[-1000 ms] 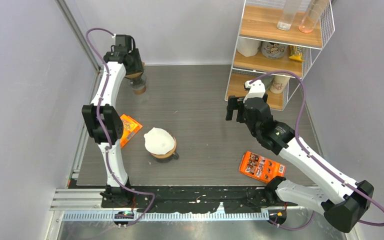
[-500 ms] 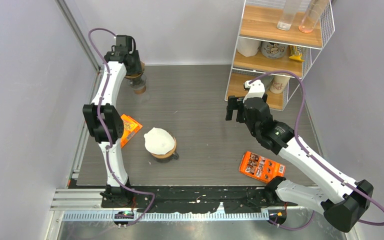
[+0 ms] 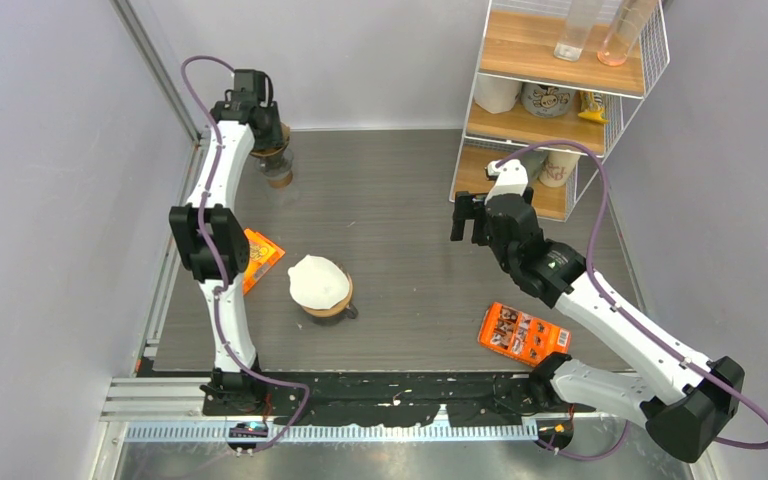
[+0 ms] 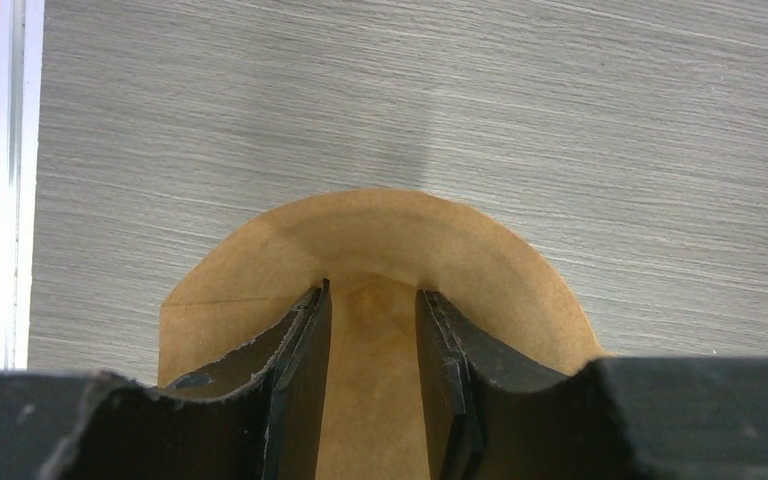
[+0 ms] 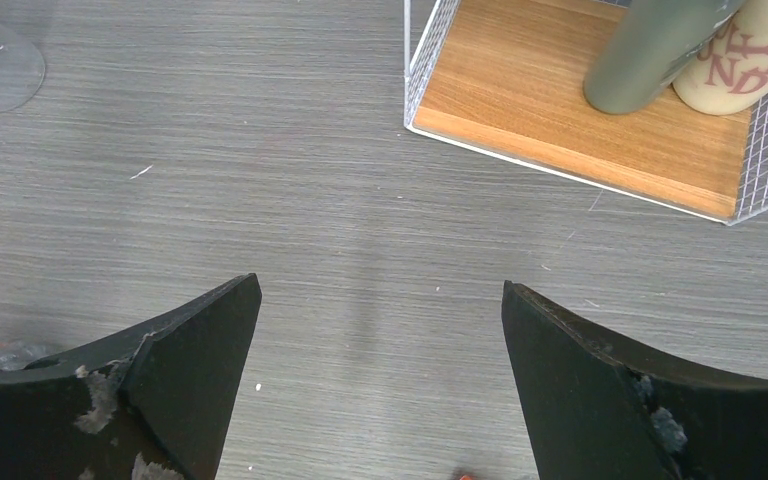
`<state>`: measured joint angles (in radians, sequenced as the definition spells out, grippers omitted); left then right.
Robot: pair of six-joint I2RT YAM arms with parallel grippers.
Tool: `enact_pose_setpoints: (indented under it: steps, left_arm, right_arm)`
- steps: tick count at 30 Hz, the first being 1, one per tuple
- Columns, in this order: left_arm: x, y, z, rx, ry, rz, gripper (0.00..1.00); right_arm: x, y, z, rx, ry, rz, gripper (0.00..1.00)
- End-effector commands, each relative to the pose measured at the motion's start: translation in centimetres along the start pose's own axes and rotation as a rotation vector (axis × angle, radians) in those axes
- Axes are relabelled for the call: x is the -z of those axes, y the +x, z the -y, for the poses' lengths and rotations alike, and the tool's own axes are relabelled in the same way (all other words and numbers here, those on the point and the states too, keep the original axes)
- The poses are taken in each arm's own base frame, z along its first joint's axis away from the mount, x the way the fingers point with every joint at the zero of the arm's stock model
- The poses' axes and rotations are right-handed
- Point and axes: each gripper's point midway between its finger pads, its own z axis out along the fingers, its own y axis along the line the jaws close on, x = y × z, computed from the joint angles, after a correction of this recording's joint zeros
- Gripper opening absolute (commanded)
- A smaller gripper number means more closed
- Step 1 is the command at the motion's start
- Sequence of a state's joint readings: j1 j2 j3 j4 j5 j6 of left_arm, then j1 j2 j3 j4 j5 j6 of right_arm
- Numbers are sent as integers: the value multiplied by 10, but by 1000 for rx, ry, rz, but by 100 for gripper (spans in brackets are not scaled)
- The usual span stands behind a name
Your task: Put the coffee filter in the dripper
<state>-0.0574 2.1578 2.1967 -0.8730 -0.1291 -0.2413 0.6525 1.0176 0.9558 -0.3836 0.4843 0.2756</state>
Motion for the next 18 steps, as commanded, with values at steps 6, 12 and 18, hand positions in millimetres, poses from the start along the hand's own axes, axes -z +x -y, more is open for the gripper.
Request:
enact_pose_setpoints:
  steps: [6, 12, 18]
  left_arm:
    - [-3, 3, 1, -46, 21, -38, 41]
    - [12, -14, 7, -15, 48, 20, 42]
    - [33, -32, 8, 16, 60, 88, 43]
  right_arm:
    - [0, -19, -4, -24, -7, 44, 97]
    - [-1, -19, -6, -31, -13, 42, 97]
    - [-1, -19, -6, -32, -13, 41, 97]
